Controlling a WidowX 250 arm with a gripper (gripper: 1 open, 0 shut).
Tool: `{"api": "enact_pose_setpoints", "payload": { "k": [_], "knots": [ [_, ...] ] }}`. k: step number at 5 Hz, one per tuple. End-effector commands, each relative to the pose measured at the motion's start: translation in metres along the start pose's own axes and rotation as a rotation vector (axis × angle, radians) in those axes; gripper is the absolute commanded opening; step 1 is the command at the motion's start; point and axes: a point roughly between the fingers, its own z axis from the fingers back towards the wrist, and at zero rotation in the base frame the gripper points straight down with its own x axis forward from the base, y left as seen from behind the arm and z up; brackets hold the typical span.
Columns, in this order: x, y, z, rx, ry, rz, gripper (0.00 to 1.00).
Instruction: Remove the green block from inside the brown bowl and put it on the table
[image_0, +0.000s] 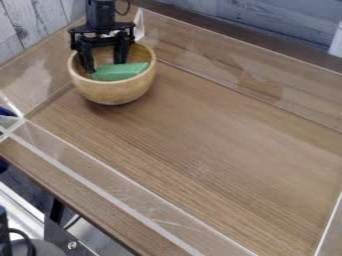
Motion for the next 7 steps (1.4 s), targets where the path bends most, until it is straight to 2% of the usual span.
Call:
{"api": "enact_pose_setpoints", "payload": {
  "k": [1, 3, 4, 5, 7],
  "knots": [
    [-0.035, -0.002, -0.032, 0.091, 0.043, -0.070, 1.00],
    [-0.065, -0.002, -0.028, 0.138, 0.086, -0.161, 1.00],
    [-0.080, -0.003, -0.024, 0.157, 0.054, -0.219, 1.00],
    [-0.080, -0.004, -0.019, 0.160, 0.028, -0.239, 0.00],
    [-0.083, -0.002, -0.008, 0.152, 0.043, -0.263, 0.00]
  ]
}}
